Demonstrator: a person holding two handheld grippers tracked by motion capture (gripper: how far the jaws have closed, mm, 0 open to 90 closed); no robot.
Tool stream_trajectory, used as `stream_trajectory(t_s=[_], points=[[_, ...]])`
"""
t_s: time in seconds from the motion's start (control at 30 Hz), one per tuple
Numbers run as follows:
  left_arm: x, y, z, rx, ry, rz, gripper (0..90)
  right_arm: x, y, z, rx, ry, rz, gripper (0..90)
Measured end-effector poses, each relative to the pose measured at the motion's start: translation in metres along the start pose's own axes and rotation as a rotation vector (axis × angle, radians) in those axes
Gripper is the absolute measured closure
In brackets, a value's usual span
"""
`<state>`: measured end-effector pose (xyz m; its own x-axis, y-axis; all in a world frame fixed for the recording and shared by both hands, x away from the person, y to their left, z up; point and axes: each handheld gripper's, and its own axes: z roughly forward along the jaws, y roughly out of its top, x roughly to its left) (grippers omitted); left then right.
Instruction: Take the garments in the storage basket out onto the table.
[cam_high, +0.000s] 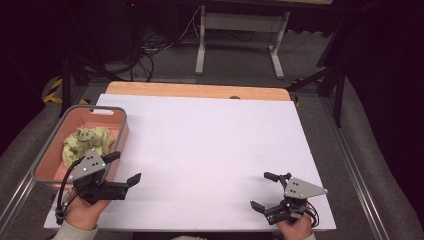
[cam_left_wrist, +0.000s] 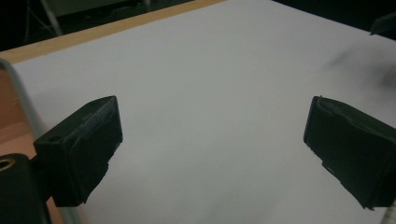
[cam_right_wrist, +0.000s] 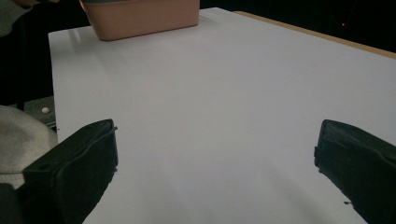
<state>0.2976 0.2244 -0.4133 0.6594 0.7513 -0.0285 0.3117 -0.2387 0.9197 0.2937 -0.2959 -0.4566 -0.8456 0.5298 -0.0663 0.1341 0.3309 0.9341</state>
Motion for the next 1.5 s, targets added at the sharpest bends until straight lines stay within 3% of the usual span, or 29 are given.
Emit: stream_trajectory(t_s=[0.3,0.47,0.6,0.73,0.8,1.1,1.3,1.5], points=[[0.009,-0.001,-0.012,-0.002,0.046,-0.022,7.5,0.0,0.0,0.0,-0.003,-0.001,0.003,0.3],[0.013,-0.002,-0.019,0.005,0.107,-0.034,9.7,-0.001,0.0,-0.001,-0.007,0.003,0.004,0.3],[0.017,-0.002,-0.023,0.009,0.131,-0.044,9.7,-0.001,0.0,-0.001,-0.007,0.004,0.004,0.3],[0.022,-0.004,-0.027,0.029,0.241,-0.031,8.3,-0.001,0.0,-0.001,-0.001,-0.002,0.008,0.3],[0.023,-0.004,-0.028,0.036,0.259,-0.032,8.0,-0.001,0.0,0.0,0.0,-0.001,0.009,0.3],[0.035,-0.006,-0.035,0.028,0.297,-0.075,5.9,-0.001,0.0,0.0,0.0,0.001,0.009,0.3],[0.048,-0.005,-0.039,0.014,0.289,-0.14,3.5,-0.001,-0.001,0.001,0.002,0.003,0.009,0.3],[0.058,-0.005,-0.037,0.03,0.298,-0.128,1.5,-0.001,-0.001,0.001,0.002,0.006,0.009,0.3]])
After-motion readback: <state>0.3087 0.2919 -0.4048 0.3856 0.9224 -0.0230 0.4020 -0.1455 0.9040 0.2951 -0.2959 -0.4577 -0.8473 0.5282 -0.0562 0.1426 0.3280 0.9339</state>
